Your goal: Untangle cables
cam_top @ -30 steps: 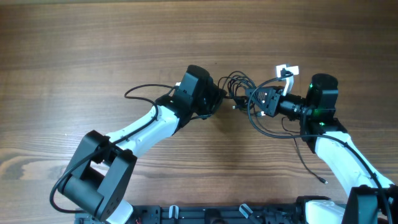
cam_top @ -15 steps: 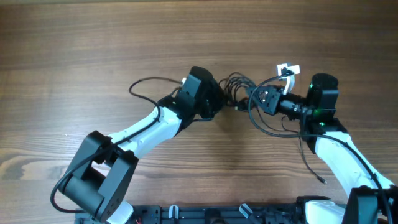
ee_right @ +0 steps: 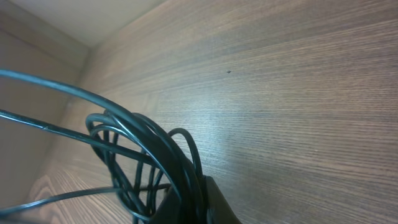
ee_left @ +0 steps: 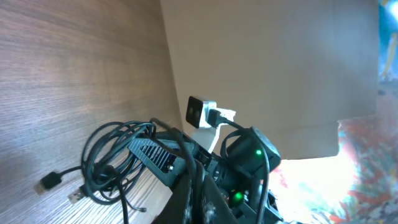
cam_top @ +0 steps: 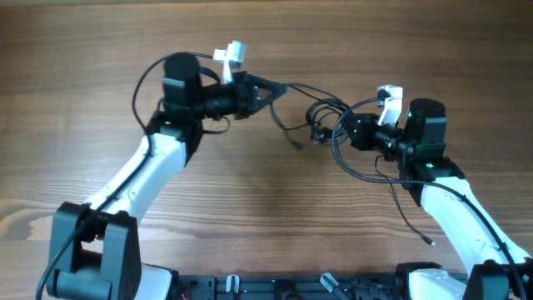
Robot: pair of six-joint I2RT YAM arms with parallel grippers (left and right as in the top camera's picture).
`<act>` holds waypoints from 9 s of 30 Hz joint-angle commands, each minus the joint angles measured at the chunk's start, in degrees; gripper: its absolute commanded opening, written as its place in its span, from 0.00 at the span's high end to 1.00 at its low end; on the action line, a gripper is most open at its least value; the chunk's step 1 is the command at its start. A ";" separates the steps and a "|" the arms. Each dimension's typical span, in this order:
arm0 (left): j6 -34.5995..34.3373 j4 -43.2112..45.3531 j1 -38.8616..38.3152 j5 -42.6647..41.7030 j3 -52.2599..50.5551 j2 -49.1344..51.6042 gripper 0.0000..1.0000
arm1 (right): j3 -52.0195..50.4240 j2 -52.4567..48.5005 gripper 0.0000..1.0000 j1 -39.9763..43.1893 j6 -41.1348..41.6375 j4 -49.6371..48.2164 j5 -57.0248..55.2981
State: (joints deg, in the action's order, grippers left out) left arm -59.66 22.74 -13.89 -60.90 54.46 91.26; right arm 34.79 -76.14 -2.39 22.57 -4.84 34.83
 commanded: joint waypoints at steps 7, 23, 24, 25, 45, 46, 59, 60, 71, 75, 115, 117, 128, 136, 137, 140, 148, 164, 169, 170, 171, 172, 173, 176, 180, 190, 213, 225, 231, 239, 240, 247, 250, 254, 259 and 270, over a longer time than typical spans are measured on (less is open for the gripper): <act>-9.01 -3.48 16.26 5.46 1.07 -2.86 0.96 | -1.38 -1.01 0.95 1.97 0.07 -0.81 -11.89; -15.32 -26.56 -6.58 30.32 1.05 -2.10 0.30 | -1.36 -0.98 0.95 1.97 3.08 -6.27 2.16; -18.18 -29.97 -8.63 33.57 1.05 -2.10 0.28 | -1.36 -0.98 0.95 1.97 3.10 -5.99 3.02; -20.92 -32.50 -10.08 36.02 1.05 -2.08 0.26 | -1.36 -0.98 0.95 1.97 3.10 -5.73 3.82; -28.15 -15.98 -19.74 39.39 1.07 7.54 0.96 | -1.46 -1.01 0.95 1.57 0.98 3.26 3.91; -26.05 -12.33 -18.43 36.13 1.07 6.75 0.96 | -1.46 -1.01 0.96 1.60 -0.22 4.28 3.06; -20.02 0.61 2.93 0.24 1.05 2.32 0.96 | -1.46 -1.01 0.95 1.60 -2.91 5.16 -3.17; -19.96 0.42 4.42 0.26 1.05 2.32 0.96 | -1.46 -1.01 0.95 1.60 -2.93 5.14 -2.32; -2.08 -28.70 9.01 8.52 1.05 2.38 0.00 | -1.46 -1.01 0.96 1.60 0.48 2.64 17.79; 11.80 -30.71 5.09 2.60 1.05 2.38 0.00 | -1.46 -1.01 0.95 1.60 5.11 2.56 17.77; 6.27 -32.63 -20.31 30.10 1.05 4.92 0.31 | -1.46 -1.01 0.95 1.60 12.59 -0.68 30.34; 6.71 -32.63 -20.83 28.09 1.05 4.85 0.28 | -1.46 -1.01 0.95 1.60 13.53 -0.68 27.96; 11.76 -30.64 -17.75 19.17 1.05 4.74 0.20 | -1.46 -1.01 0.95 1.60 18.29 -0.52 25.09; 14.86 -30.67 -21.46 29.38 1.05 5.20 0.37 | -1.46 -1.01 0.95 1.60 24.09 -3.28 35.23; 14.16 -30.64 -22.03 32.13 1.05 5.20 0.43 | -1.46 -1.01 0.96 1.60 24.15 -3.28 36.48; 13.60 -30.67 -23.04 37.09 1.05 5.20 0.75 | -1.46 -1.01 0.95 1.60 24.13 -3.28 38.42; 14.32 -45.70 -19.71 37.86 1.07 3.08 0.96 | -1.46 -1.01 0.87 1.60 16.44 -1.60 17.09; 48.04 -63.76 -13.33 25.62 6.19 -14.10 0.96 | -1.46 -1.01 0.00 0.35 14.88 -1.14 18.32; 50.51 -63.78 -13.31 31.15 6.23 -14.67 0.96 | -1.46 -1.01 0.00 0.11 23.82 -6.12 25.29; 50.69 -63.76 -13.31 31.67 6.25 -14.69 0.96 | -1.46 -1.01 0.00 0.09 25.66 -7.37 25.24; 51.30 -63.73 -13.31 31.63 6.25 -14.69 0.96 | -1.46 -1.01 0.00 0.00 27.45 -8.72 25.20; 51.95 -63.71 -13.35 31.56 6.27 -14.69 0.96 | -1.46 -1.01 0.00 -0.04 29.09 -10.21 25.05; 51.98 -63.65 -13.38 31.43 6.27 -14.67 0.96 | -1.46 -1.03 0.00 -0.20 30.64 -12.39 24.96; 52.00 -61.16 -13.38 26.16 6.27 -14.69 0.96 | -1.46 -1.33 0.00 -1.84 32.09 -18.12 22.97; 51.80 -55.12 -13.31 19.28 6.34 -14.86 0.96 | -1.46 -1.57 0.00 -6.23 31.56 -18.01 19.61; 47.06 -45.97 -10.84 27.15 9.81 -19.32 0.96 | -1.46 -3.80 0.57 -10.97 31.43 -4.94 13.55; 5.11 -45.88 -8.50 52.06 9.73 -10.62 0.77 | -1.44 -2.12 0.95 3.91 -2.73 8.52 16.04; 22.77 -43.43 -13.40 37.40 9.73 -0.17 0.52 | 9.07 1.57 0.95 3.82 0.09 7.21 20.59; 21.44 -40.50 -17.40 35.12 9.73 4.22 0.39 | 9.09 1.57 0.95 1.40 -0.31 6.36 20.55; 29.46 -33.55 -19.87 28.37 9.73 4.33 0.24 | 9.09 1.51 0.00 1.29 2.49 19.98 -10.56; 29.46 -33.73 -19.87 28.37 9.73 4.33 0.23 | 9.09 1.51 0.00 1.29 6.93 24.09 -18.67; 29.20 -36.02 -19.87 34.75 9.73 4.33 0.15 | 9.64 3.56 0.00 1.33 10.38 38.71 -32.63; 29.22 -36.02 -19.87 35.47 9.73 4.33 0.09 | 13.07 7.17 0.00 1.33 9.97 43.58 -38.01; 29.22 -35.89 -19.87 35.78 9.73 4.33 0.02 | 15.37 11.50 0.00 1.33 -2.29 39.91 -32.83; 28.70 -35.80 -19.87 38.77 9.73 4.33 0.02 | 14.93 6.80 0.02 1.20 -3.04 39.41 -23.78; 15.45 -38.73 -18.82 49.59 9.73 4.33 0.00 | 13.92 -16.52 0.61 -1.05 -3.91 36.89 2.16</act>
State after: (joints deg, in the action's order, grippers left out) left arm -41.32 -15.44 -33.76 -15.73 63.42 95.64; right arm 49.15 -88.42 -1.67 19.75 32.93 25.67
